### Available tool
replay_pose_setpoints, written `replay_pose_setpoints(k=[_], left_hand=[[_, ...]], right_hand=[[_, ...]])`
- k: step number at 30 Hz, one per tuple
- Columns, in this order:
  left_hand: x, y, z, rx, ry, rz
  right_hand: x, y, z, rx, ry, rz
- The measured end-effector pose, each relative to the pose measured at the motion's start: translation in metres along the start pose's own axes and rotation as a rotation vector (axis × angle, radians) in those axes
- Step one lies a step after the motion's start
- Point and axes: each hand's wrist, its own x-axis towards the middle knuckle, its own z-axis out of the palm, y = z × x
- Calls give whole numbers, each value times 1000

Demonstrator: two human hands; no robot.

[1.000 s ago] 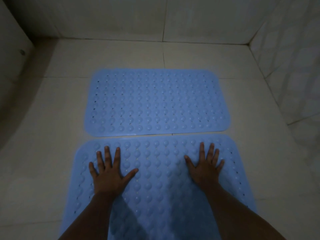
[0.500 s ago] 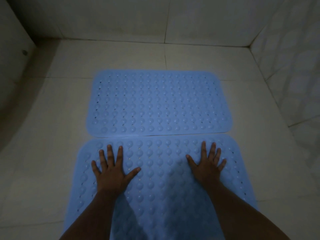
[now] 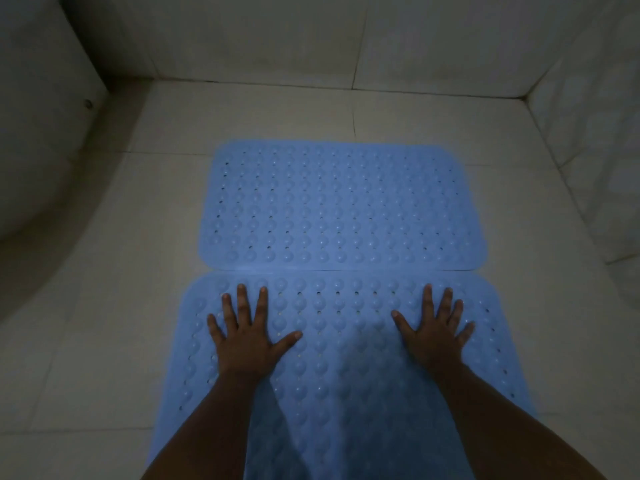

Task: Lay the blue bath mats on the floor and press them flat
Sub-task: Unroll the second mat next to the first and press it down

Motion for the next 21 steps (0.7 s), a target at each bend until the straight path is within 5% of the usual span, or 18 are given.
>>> replay_pose_setpoints(k=[21], left_hand=[[-2, 2, 1, 12, 10, 6]], right_hand=[[1, 2, -5, -14, -32, -1]])
